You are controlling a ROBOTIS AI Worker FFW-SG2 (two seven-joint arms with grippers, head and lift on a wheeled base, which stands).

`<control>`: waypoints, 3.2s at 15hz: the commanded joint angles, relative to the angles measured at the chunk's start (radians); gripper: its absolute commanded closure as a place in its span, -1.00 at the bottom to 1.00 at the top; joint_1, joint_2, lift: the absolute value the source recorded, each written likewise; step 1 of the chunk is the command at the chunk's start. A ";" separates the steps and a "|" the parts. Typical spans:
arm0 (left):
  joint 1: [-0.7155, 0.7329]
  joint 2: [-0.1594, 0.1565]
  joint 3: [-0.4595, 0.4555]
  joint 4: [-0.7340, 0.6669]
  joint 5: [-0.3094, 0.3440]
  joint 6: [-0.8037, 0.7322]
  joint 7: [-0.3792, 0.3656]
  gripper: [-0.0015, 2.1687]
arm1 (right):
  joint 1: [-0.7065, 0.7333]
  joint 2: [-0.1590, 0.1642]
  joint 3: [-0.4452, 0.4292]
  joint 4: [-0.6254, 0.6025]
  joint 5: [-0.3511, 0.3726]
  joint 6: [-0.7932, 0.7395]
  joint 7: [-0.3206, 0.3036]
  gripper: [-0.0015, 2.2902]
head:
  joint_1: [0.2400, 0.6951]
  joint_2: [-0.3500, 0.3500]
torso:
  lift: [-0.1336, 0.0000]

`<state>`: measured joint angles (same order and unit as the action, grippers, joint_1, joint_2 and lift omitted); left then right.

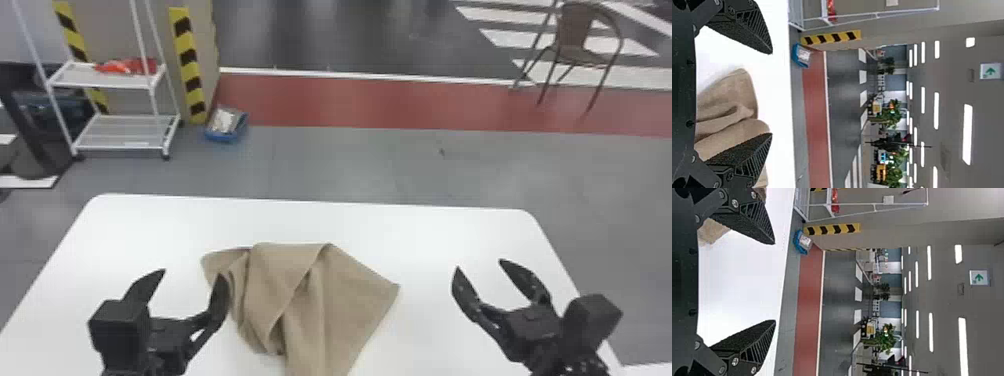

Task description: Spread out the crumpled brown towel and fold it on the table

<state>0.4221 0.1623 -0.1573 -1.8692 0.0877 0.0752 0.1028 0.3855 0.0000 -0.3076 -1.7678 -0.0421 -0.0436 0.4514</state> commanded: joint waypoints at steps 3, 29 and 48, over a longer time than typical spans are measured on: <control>0.012 0.006 -0.045 0.036 0.035 0.010 0.002 -0.85 | 0.010 0.001 -0.071 0.067 0.015 -0.012 0.007 -0.83 | 1.00 -0.52 | 1.00; -0.094 -0.015 -0.315 0.209 0.098 0.105 0.101 -0.66 | 0.015 0.001 -0.203 0.185 -0.038 -0.135 0.058 -0.83 | 1.00 -1.00 | 1.00; -0.075 -0.013 -0.306 0.232 0.023 0.105 0.124 0.46 | 0.007 0.001 -0.202 0.202 -0.051 -0.163 0.098 -0.83 | 1.00 -1.00 | 1.00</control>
<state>0.3466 0.1487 -0.4629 -1.6368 0.1121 0.1714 0.2280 0.3913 0.0000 -0.5057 -1.5684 -0.0903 -0.2030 0.5469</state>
